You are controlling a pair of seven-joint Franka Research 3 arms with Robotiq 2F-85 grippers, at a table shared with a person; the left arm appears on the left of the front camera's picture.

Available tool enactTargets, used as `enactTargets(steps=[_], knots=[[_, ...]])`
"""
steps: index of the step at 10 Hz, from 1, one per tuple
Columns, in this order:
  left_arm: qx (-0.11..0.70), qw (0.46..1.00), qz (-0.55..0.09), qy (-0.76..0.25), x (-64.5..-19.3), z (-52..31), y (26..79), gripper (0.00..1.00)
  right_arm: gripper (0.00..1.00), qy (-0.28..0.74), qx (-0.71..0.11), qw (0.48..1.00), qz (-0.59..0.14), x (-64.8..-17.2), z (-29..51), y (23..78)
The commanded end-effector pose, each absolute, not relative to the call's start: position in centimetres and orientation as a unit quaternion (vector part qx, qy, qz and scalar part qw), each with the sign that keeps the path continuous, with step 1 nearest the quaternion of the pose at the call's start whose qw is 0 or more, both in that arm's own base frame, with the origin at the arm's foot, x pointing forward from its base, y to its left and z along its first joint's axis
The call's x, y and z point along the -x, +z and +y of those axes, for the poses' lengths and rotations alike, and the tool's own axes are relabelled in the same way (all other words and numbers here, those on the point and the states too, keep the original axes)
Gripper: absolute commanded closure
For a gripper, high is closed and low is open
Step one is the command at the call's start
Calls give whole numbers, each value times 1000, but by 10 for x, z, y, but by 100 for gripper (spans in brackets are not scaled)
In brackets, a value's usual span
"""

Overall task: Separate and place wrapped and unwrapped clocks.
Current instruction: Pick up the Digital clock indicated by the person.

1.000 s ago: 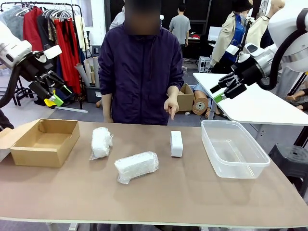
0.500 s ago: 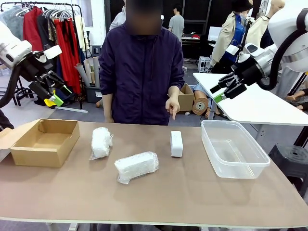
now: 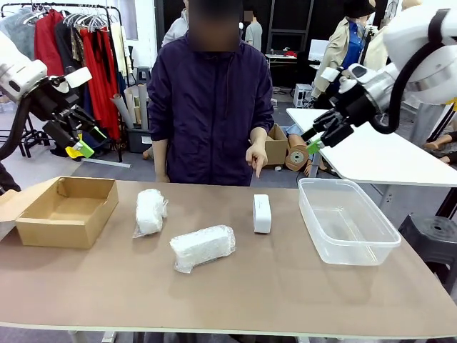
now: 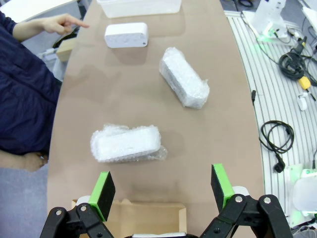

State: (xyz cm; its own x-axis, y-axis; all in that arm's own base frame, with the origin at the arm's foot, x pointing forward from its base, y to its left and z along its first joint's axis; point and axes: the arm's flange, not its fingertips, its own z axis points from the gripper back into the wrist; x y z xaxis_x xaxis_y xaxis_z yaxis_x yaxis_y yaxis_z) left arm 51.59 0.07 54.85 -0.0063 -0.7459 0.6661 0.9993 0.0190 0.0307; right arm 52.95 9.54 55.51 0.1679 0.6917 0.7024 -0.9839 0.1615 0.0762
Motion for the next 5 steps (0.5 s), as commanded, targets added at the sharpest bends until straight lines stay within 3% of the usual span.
enactTargets(steps=[1, 4, 5], knots=[[238, 662, -266, -659, -513, 2, 551, 0, 0, 560, -238, 763, -220, -531, 133, 572], [238, 662, -266, -659, -513, 2, 551, 0, 0, 537, -195, 806, -152, -543, 176, 580], [238, 662, -266, -659, -513, 2, 551, 0, 0, 535, -169, 822, -97, -552, 192, 581]])
